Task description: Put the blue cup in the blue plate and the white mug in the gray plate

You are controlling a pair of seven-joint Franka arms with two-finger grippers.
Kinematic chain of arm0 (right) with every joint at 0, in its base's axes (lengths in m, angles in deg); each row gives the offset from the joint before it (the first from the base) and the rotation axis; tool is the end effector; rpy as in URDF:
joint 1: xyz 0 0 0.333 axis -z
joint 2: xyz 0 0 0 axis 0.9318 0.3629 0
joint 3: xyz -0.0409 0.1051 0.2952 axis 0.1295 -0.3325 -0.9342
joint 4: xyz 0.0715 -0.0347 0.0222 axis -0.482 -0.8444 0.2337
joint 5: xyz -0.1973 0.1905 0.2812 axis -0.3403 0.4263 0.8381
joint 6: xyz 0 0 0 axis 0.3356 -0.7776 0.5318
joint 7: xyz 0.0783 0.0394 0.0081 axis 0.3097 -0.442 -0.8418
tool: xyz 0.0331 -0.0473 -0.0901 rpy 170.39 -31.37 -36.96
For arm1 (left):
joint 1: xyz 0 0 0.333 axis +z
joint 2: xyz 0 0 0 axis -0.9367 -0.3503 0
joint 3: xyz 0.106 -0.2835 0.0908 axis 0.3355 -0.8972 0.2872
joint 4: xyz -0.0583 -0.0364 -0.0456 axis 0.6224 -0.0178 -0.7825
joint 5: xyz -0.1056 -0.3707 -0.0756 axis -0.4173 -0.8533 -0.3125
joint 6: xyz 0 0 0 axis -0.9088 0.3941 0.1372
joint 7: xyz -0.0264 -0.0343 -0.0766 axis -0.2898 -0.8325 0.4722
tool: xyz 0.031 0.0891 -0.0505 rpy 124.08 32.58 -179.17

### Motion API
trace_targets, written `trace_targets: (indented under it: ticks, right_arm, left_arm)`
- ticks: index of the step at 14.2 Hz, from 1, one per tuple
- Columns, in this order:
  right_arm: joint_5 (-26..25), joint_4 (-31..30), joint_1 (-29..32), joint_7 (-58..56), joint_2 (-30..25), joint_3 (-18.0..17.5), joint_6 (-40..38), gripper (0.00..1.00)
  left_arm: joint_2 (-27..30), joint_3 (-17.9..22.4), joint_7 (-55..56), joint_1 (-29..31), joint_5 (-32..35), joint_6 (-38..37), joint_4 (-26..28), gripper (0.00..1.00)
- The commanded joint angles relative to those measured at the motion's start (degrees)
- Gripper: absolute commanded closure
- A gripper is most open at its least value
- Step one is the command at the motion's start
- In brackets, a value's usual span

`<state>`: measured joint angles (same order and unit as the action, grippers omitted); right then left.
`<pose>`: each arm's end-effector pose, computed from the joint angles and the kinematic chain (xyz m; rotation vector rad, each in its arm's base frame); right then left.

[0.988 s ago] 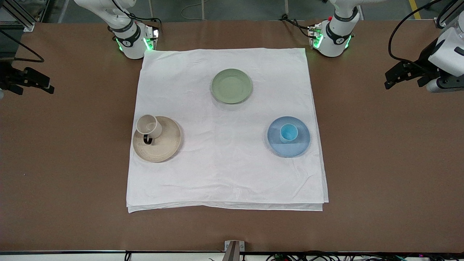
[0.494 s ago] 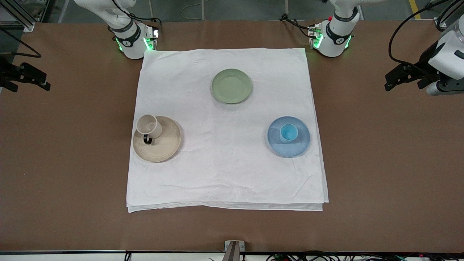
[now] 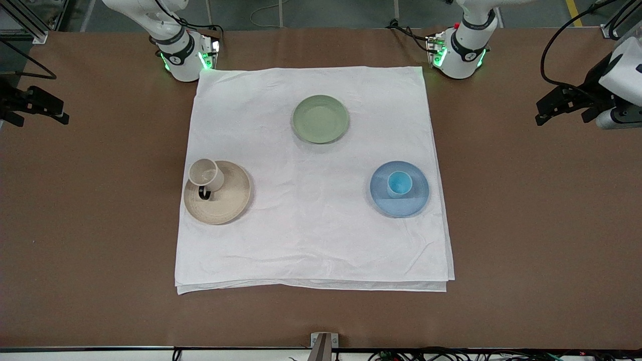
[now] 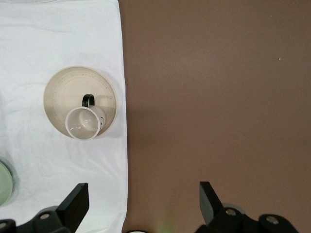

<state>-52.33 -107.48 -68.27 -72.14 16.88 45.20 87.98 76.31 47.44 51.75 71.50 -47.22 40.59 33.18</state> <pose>0.5229 -0.0458 0.6308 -3.1387 -0.0711 0.0856 0.5313 -0.0517 0.6425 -3.1341 -0.0830 0.0084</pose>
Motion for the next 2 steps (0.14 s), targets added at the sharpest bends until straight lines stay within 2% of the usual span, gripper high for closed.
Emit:
trace_targets:
  ticks: [1,2]
  right_arm:
    - [-0.92,-1.63,-0.1,-0.24,-1.6,-0.15,-0.03,0.0]
    - [-0.74,-1.63,-0.1,-0.15,-1.77,-0.15,-0.03,0.0]
  left_arm:
    - [-0.54,-0.13,-0.98,0.2,0.67,-2.1,-1.48,0.0]
    - [-0.62,-0.13,-0.98,0.2,0.67,-2.28,-1.48,0.0]
